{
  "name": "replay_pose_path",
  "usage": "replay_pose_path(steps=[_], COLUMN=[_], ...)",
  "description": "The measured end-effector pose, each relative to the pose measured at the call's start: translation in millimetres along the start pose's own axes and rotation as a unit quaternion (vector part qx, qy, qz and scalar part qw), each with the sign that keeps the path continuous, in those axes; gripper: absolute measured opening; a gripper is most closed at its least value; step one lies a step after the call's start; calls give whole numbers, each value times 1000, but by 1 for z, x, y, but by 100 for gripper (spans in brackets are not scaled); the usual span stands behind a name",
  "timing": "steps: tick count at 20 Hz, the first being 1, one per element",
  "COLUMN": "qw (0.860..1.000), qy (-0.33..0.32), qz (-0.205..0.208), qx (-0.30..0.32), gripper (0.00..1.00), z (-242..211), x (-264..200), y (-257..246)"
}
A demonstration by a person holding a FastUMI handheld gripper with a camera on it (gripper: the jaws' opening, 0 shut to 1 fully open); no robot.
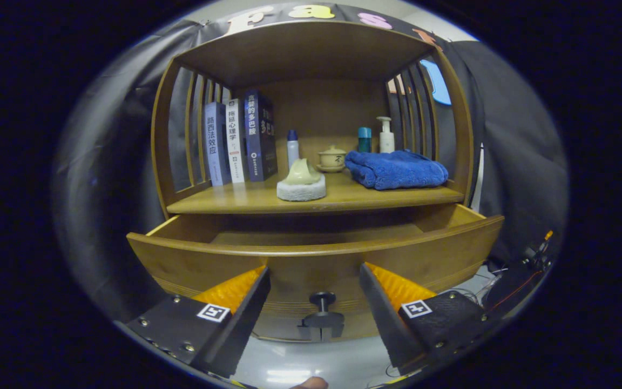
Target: Pull open the drawer, take out the items inside it, and place them on the countertop above the cabinet.
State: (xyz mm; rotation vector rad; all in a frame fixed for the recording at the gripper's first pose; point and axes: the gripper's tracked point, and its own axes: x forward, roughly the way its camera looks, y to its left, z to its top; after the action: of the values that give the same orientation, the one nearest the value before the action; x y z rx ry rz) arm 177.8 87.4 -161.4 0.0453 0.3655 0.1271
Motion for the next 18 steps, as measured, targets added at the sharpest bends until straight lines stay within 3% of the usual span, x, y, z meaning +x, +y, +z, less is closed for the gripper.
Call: replay_pose_path(steps=[18], qw=[1000], qy=[1], qz=[7], qx=[25], gripper=[100], z=[8], x=[41], y=[3])
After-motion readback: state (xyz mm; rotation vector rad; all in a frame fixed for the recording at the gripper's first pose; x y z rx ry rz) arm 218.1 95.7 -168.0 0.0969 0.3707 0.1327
